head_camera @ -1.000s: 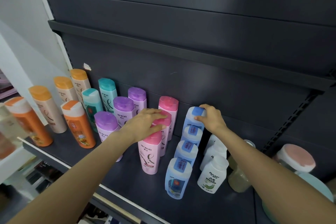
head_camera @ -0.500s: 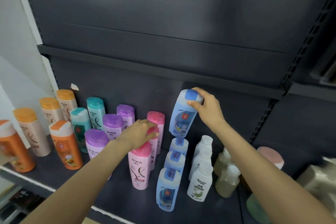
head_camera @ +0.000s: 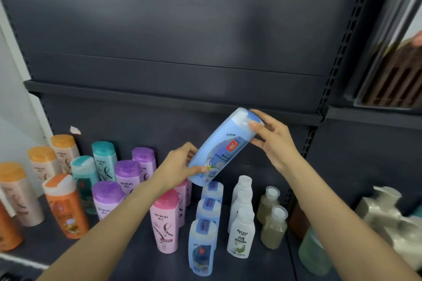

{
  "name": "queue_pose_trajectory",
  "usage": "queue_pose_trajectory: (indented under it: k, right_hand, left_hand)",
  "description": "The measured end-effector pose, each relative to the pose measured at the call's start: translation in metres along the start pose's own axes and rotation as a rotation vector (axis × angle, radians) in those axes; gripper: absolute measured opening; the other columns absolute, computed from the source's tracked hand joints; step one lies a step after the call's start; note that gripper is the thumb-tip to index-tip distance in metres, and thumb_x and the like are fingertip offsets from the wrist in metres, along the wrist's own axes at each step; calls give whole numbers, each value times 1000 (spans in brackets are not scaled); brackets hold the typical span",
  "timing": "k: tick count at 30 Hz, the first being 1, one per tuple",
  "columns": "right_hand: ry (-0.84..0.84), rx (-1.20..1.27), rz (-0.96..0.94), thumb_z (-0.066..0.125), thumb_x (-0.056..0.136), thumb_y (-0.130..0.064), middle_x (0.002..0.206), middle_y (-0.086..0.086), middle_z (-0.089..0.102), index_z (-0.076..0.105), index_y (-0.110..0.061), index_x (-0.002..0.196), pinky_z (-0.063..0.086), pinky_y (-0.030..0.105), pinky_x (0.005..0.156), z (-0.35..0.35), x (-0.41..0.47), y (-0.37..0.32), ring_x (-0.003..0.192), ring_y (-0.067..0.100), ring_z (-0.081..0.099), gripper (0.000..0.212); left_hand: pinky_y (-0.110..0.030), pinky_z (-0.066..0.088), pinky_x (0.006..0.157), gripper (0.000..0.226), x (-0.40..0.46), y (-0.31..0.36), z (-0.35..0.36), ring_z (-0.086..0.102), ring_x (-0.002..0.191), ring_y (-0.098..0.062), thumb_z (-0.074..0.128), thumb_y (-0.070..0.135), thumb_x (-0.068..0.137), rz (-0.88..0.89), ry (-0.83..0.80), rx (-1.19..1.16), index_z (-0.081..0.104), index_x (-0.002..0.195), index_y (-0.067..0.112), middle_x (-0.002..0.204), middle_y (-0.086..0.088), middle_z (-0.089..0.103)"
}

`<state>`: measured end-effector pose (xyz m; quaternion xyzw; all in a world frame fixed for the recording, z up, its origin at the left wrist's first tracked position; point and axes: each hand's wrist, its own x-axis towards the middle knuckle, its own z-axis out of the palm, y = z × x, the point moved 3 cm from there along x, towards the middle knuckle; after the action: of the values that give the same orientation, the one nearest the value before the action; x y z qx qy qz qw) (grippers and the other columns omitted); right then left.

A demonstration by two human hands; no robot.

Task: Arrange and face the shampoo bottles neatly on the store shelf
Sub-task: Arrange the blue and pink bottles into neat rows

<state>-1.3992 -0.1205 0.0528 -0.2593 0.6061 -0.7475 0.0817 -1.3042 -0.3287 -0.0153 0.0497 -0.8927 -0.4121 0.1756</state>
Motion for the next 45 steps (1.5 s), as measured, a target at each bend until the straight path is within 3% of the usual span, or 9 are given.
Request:
queue_pose_trajectory:
  k: [8,14,17,20,25,31,34,39,45]
  right_hand:
    - [1,46,99,52,96,-19,122,1,61,51,-30,133,54,39,88,2,-6,9,105,22,64,39]
    - [34,79,176,63,87,-37,122,5,53,44,-29,131,56,43,86,21,-7,17,104,26,64,49]
    - [140,109,133,70,83,-27,123,7,51,48,-28,122,59,39,78,21,-8,21,107,29,62,44]
    - [142,178,118,68,85,-17,123,10,50,54,-29,115,59,37,74,21,-9,22,109,32,60,35]
    - [99,230,45,63,87,-8,124,13,50,57,-29,116,58,43,79,20,-9,19,114,34,57,36]
    - [-195,277,6,61,79,-3,120,3,55,48,-31,133,55,41,85,14,-8,15,107,25,61,62]
    - [-216,239,81,65,77,3,116,3,63,40,-25,139,56,39,84,9,-6,18,106,24,64,73]
    - [-170,82,122,62,81,7,105,5,69,49,-16,129,57,38,84,2,-4,25,100,23,67,55]
    - [-219,54,88,63,78,12,119,4,64,48,-22,128,54,36,89,3,-6,31,107,22,63,62]
  left_hand:
    - [-35,48,67,37,-17,14,-13,54,80,-16,74,39,76,113,179,319,47,90,19,91,4,53]
    - [-33,45,55,39,-24,22,-14,51,81,-19,72,37,77,244,313,640,52,97,11,91,-1,50]
    - [-29,42,40,43,-27,21,-11,54,69,-19,83,35,65,326,365,727,54,88,11,81,-1,52]
    - [-32,46,55,43,-22,21,-15,48,84,-15,78,38,71,233,362,626,52,96,16,93,4,48]
    - [-32,47,89,48,-11,9,-28,51,97,-8,81,33,68,134,126,232,53,106,25,103,8,49]
    - [-25,46,91,83,-10,6,-31,54,106,-5,86,43,56,30,-145,209,42,125,30,119,14,54]
    - [-27,46,89,86,-14,6,-32,49,103,-7,86,45,53,84,16,337,42,125,27,115,13,51]
    - [-34,51,71,78,-21,14,-46,40,107,-15,82,35,61,237,334,611,45,128,20,119,4,50]
    - [-34,55,66,79,-23,4,-48,43,105,-22,85,15,53,421,529,677,44,120,16,117,-4,56]
